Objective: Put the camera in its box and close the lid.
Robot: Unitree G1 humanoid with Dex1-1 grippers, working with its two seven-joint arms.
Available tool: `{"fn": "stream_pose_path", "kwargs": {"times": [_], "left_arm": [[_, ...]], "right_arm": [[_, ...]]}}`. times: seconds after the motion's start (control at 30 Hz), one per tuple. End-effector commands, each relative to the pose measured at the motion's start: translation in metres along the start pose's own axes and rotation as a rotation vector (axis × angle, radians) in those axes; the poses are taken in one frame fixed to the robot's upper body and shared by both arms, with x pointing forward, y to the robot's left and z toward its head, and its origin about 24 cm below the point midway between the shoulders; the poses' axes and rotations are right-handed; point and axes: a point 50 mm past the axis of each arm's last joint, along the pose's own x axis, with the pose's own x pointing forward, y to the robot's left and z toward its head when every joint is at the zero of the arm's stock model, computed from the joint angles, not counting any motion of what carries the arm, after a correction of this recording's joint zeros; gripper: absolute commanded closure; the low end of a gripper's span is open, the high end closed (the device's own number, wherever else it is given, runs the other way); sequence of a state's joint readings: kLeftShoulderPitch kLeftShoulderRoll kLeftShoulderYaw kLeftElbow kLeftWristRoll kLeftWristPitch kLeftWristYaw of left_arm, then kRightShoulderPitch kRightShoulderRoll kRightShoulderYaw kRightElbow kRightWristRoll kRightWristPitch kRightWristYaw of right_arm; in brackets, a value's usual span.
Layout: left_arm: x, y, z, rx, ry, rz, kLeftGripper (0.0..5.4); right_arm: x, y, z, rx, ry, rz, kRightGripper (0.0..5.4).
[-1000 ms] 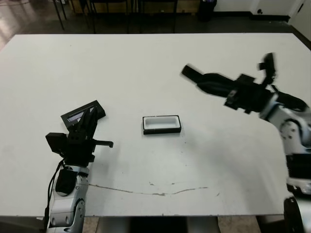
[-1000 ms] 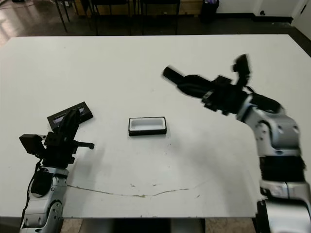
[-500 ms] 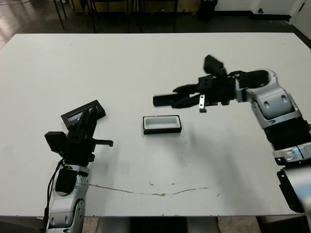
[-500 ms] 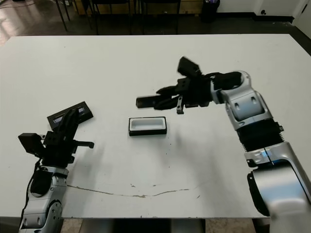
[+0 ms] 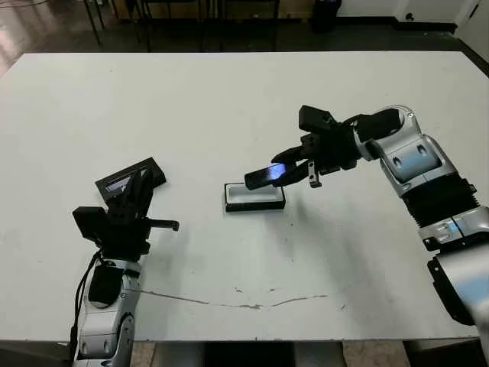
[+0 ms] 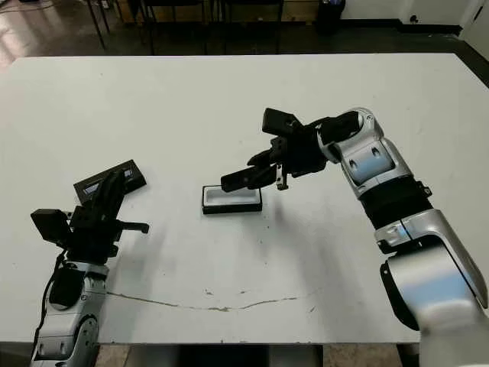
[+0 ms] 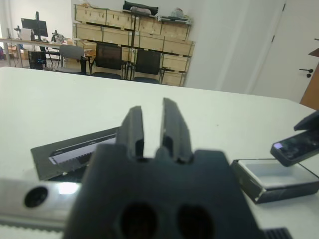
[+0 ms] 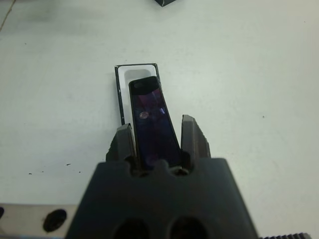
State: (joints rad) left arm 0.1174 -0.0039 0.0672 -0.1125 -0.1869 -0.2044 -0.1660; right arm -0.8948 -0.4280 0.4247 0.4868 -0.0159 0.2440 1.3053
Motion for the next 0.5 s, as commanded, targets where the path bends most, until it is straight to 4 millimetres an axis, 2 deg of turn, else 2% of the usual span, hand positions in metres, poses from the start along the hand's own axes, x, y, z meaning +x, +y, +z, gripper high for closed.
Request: {"fn": "stream_pose_path", "kwargs": {"times": [0.03, 0.5], "left_arm": [[-0.0039, 0.0019, -0.0059, -0.001, 0.033, 0.011, 5.4], [-0.0052, 0.0009, -0.0069, 0.012, 0.038, 0.018, 5.4]], "right_arm": [[0.0065, 0.002, -0.0028, -0.011, 0.023, 0.022, 5.2], [0.0159, 0.0065, -0.0075, -0.025, 0.055, 0.06, 5.2]]}}
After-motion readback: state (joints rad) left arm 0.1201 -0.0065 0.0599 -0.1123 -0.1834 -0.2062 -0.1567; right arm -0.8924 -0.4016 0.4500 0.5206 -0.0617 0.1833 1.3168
